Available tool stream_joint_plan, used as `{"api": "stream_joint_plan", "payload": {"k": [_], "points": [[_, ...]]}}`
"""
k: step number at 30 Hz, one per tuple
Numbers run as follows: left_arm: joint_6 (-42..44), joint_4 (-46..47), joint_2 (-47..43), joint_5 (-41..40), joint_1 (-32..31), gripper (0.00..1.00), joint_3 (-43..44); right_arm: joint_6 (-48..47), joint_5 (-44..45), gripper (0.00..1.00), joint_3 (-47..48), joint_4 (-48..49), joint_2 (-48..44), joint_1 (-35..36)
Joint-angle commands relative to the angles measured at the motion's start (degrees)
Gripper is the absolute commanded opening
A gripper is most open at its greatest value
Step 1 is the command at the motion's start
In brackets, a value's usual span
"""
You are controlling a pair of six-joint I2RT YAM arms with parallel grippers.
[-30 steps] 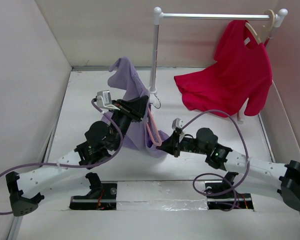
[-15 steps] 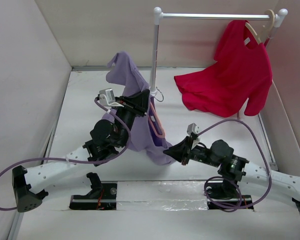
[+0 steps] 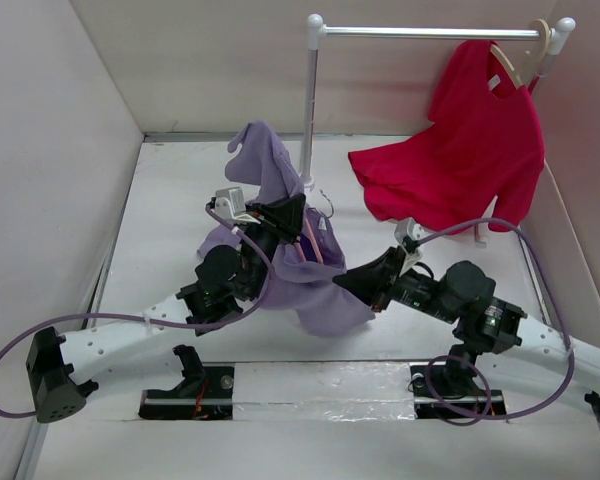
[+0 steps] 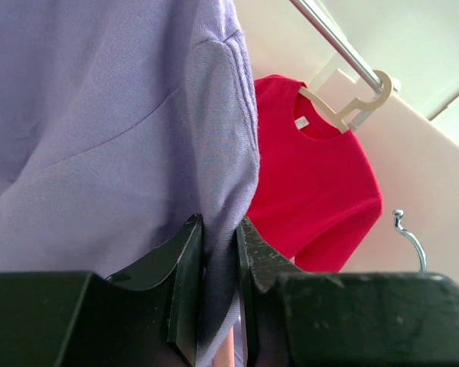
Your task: Place the t-shirt on the hanger
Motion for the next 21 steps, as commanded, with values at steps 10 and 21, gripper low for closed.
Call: {"api": "stream_joint_plan", "payload": {"k": [10, 21], "points": [[-2.92, 4.52, -0.05, 2.81, 0.08, 0.0, 0.88, -0.11, 0.11, 0.0, 18.8, -3.21, 15.88, 5.73], [-12.5, -6.28, -6.55, 6.5, 0.08, 0.0, -1.23, 2.17, 19.99, 0.38, 13.62, -11.73, 13.36, 5.73]]}}
